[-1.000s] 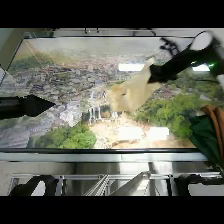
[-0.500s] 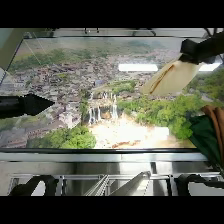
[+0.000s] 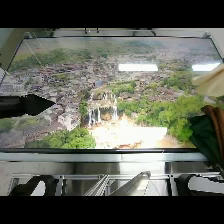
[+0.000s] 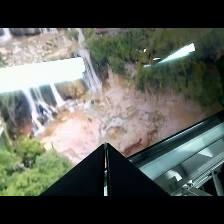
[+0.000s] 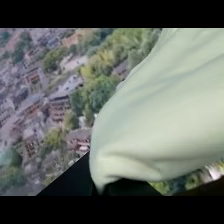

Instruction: Fold the shirts.

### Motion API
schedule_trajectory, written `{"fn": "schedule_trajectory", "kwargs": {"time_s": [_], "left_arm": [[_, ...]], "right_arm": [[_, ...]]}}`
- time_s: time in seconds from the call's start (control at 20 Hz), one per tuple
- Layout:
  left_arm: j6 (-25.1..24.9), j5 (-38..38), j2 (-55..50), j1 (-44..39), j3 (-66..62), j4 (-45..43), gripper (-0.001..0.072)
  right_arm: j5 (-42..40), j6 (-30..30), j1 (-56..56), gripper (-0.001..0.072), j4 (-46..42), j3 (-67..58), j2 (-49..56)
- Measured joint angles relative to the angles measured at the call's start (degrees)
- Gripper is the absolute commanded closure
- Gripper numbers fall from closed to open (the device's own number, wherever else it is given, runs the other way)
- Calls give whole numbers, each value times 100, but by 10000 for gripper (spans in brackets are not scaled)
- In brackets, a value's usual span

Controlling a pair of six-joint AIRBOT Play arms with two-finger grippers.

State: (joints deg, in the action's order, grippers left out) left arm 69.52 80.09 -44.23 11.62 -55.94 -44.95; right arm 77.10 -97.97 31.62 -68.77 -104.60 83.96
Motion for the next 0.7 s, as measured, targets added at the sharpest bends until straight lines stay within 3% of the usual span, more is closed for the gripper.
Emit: {"fn": "schedule_trajectory", "kwargs": {"time_s": [0.35, 0.7], "left_arm": [[-11, 238, -656, -214, 0, 2, 687], [-87, 227, -1154, -1226, 0, 11, 687]], "right_arm": [[2098, -83, 822, 696, -918, 730, -74], [2736, -564, 1471, 694, -2216, 1650, -704]]}}
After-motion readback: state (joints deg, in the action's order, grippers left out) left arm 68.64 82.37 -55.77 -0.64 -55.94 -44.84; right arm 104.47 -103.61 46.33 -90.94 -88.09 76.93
